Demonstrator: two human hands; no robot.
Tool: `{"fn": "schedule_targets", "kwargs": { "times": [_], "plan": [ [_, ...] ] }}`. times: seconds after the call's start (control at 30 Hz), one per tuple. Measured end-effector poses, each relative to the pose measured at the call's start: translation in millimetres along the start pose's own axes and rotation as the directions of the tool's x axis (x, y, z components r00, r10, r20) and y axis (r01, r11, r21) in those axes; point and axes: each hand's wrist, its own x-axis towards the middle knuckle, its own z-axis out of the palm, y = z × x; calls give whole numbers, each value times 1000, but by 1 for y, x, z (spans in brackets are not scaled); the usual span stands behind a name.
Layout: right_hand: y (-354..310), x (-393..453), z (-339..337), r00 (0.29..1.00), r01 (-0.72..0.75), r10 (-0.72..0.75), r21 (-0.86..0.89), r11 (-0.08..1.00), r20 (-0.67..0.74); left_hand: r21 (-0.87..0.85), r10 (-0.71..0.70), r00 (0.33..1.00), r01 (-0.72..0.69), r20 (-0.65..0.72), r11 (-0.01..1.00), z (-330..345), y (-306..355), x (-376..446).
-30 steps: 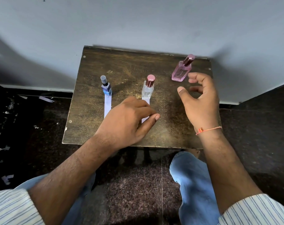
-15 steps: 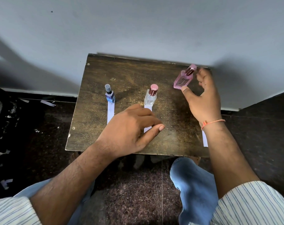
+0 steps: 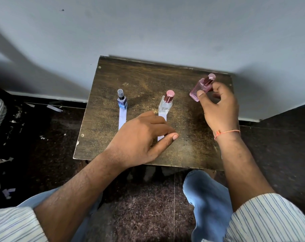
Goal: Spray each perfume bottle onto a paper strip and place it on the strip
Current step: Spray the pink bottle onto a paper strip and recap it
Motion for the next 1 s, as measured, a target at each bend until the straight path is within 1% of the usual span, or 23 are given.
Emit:
{"fn": "schedule_targets", "kwargs": {
  "times": [0.1,0.23,0.37,0.47,0.53,0.63,0.7,0.8,0.9,1.0],
  "plan": [
    [-5,-7,-8,999,18,-19,5,1000,27,-14,-4,999,4,-38,1000,1,1,1],
    [-23,-28,-34,993,67,-71,46,997,91,-104,-84,986,70,-142,992,-3,1,1],
    [-47,-66,-68,968,39,-76,155,987,238,-134,-105,955,70,-278,989,-10,6,2],
    [-57,-101,-77,921,80,-172,264,961,350,-223,-133,935,60,-329,973,-9,10,3],
    [-50,-116,-70,898,106,-210,274,956,386,-277,-135,933,40,-333,960,-10,12,5],
    [-37,-123,-54,881,84,-189,249,965,433,-345,-103,955,1,-279,938,-10,11,4],
    [-33,-120,-47,872,76,-175,226,971,457,-424,-117,966,9,-230,906,-7,8,2],
    [-31,-116,-39,850,93,-200,235,968,487,-506,-163,971,52,-177,861,0,2,-1],
    [-30,-114,-36,840,115,-233,260,959,490,-494,-195,968,94,-157,864,5,-3,0],
    [-29,-112,-38,827,125,-245,260,957,505,-487,-195,969,97,-153,868,9,-3,2]
  ]
}}
